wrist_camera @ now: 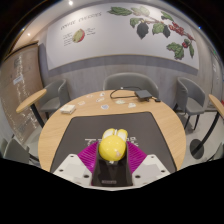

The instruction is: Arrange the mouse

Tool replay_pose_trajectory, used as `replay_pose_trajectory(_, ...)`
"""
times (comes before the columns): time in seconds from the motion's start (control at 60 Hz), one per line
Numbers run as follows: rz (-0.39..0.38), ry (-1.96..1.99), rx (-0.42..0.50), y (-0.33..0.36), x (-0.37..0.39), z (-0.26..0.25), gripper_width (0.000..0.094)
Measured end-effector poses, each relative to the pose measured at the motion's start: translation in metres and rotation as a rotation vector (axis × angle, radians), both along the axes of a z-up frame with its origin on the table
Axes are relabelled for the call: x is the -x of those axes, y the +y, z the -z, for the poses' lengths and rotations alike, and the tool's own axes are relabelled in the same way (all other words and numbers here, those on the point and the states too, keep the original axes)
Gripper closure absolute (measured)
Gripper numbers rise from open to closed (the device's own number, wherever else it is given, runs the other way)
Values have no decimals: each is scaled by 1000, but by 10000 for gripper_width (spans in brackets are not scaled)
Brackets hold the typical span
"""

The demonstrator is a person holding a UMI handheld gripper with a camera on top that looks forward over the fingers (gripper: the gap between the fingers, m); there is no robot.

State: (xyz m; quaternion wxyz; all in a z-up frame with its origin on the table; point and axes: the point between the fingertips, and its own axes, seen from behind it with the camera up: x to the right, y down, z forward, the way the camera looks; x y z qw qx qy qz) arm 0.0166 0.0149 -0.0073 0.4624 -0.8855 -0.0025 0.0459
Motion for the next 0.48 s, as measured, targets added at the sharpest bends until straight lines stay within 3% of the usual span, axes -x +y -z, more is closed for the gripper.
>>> replay_pose_trajectory(0.15,-20,16,27,1,-1,0,408)
replay_pose_trajectory(0.25,-64,-2,10,-8,-5,-12,148)
replay_pose_trajectory(0.3,-95,-11,-31,-16,-6,-26,73)
replay_pose_trajectory(0.483,-180,52,-112,-61,-21,-62,69)
